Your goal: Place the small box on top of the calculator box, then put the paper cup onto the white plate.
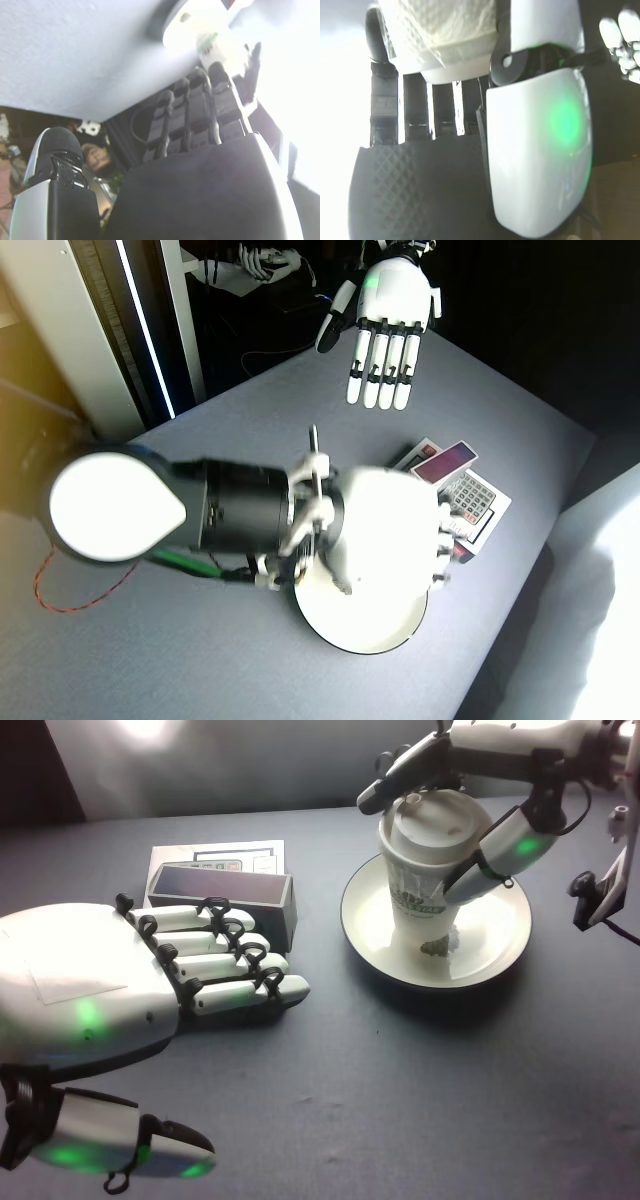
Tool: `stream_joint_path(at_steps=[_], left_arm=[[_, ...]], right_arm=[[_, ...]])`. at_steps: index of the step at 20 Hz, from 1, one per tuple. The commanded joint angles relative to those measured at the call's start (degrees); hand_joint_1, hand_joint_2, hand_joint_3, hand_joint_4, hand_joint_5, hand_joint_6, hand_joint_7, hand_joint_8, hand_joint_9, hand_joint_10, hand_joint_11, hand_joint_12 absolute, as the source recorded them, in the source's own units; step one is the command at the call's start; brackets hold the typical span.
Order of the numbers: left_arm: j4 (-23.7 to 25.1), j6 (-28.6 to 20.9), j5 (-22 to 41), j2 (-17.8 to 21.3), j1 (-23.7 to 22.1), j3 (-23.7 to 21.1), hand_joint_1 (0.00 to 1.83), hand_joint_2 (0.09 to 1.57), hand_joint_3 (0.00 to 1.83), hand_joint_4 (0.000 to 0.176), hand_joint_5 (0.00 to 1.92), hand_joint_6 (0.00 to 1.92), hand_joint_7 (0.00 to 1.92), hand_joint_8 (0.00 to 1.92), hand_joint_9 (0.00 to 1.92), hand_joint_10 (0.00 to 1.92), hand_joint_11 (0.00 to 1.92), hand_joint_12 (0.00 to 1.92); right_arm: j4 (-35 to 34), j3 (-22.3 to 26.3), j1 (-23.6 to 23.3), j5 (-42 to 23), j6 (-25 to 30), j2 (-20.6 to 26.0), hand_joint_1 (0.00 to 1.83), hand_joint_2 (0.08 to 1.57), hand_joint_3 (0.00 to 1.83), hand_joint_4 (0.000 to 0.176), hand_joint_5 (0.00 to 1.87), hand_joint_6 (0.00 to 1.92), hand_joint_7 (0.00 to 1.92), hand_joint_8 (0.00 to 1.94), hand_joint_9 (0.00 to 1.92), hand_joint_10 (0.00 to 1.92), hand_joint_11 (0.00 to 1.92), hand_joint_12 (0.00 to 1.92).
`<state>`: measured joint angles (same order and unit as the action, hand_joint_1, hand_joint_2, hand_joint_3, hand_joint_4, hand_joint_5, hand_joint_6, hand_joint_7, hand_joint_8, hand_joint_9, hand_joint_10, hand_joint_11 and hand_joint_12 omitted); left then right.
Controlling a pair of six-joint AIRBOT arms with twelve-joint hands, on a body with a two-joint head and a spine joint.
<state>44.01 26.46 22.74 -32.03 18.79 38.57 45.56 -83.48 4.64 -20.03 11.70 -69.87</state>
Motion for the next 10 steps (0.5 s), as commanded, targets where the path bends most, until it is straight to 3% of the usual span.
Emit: stream_joint_path(at_steps=[1, 2, 5, 7, 10], left_arm=[[-1.35, -0.16, 4.7, 0.38, -0.7, -0.07, 0.23, 1.16, 0.0, 0.0, 0.06, 0.0, 0.11, 0.0, 0.09, 0.0, 0.0, 0.19], [-1.32, -0.16, 4.7, 0.38, -0.7, -0.06, 0.25, 1.16, 0.0, 0.0, 0.08, 0.0, 0.13, 0.01, 0.12, 0.01, 0.0, 0.24], [-1.17, -0.16, 4.67, 0.38, -0.73, -0.08, 0.25, 1.18, 0.0, 0.0, 0.01, 0.0, 0.03, 0.0, 0.03, 0.0, 0.0, 0.08], [-1.17, -0.16, 4.66, 0.38, -0.73, -0.08, 0.23, 1.18, 0.0, 0.0, 0.03, 0.0, 0.08, 0.0, 0.08, 0.0, 0.0, 0.18], [-1.12, -0.16, 4.64, 0.38, -0.78, -0.06, 0.24, 1.17, 0.0, 0.0, 0.03, 0.0, 0.07, 0.0, 0.08, 0.0, 0.0, 0.18]], right_arm=[[-3.45, -0.68, -0.24, -6.32, -0.15, 0.27, 1.5, 1.1, 0.0, 0.0, 0.84, 1.04, 1.02, 0.8, 1.01, 0.94, 0.81, 1.55], [-4.12, -1.45, 0.16, -6.59, -0.74, -0.29, 1.49, 1.11, 0.0, 0.0, 0.81, 1.07, 1.03, 0.81, 1.0, 0.96, 0.81, 1.55], [-6.94, -2.59, 1.41, -8.05, -4.68, -1.18, 1.49, 1.1, 0.0, 0.0, 0.87, 1.0, 1.04, 0.79, 1.01, 0.92, 0.82, 1.53], [-7.45, -2.78, 1.86, -8.25, -5.69, -1.4, 1.49, 1.1, 0.0, 0.0, 0.86, 1.01, 1.02, 0.81, 1.01, 0.94, 0.81, 1.56], [-7.77, -3.06, 2.63, -8.51, -6.51, -1.73, 1.49, 1.12, 0.0, 0.0, 0.79, 1.13, 0.99, 0.88, 0.96, 0.99, 0.78, 1.59]])
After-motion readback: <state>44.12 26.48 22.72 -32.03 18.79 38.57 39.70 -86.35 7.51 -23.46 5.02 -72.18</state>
